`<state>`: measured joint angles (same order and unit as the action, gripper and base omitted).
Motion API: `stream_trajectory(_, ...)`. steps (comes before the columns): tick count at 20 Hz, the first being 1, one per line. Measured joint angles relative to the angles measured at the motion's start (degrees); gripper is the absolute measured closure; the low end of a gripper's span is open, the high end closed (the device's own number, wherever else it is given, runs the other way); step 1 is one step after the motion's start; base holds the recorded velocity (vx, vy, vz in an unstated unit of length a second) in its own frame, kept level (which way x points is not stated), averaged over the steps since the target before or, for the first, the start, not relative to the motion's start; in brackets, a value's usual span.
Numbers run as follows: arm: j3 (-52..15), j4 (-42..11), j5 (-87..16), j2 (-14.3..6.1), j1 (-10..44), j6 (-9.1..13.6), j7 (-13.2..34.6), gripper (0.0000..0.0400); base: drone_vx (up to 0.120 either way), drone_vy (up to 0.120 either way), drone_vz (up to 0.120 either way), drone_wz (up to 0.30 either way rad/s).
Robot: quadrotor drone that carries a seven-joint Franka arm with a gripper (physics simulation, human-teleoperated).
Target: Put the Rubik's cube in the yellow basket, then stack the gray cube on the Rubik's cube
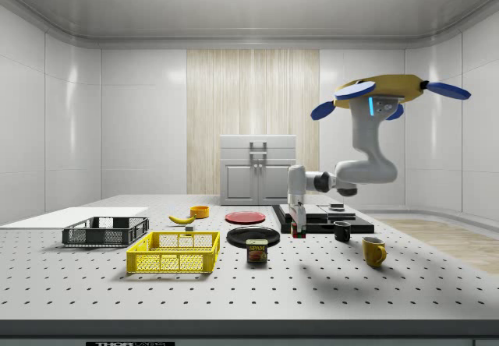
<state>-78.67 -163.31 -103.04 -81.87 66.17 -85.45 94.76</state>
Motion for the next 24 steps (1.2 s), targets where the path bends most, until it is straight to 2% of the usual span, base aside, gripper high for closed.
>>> stream_trajectory(11,-0.3,0.1,0.7,-1.6,0.3,-1.5,0.3,0.0075,0.12,0.0,0.0,0.0)
stream_trajectory(15,-0.3,0.1,0.9,-2.1,0.4,-1.9,0.4,0.0075,0.12,0.09,0.0,0.0)
stream_trajectory(24,-0.5,0.1,1.4,-3.2,0.7,-2.9,0.6,0.0075,0.12,0.0,0.0,0.0)
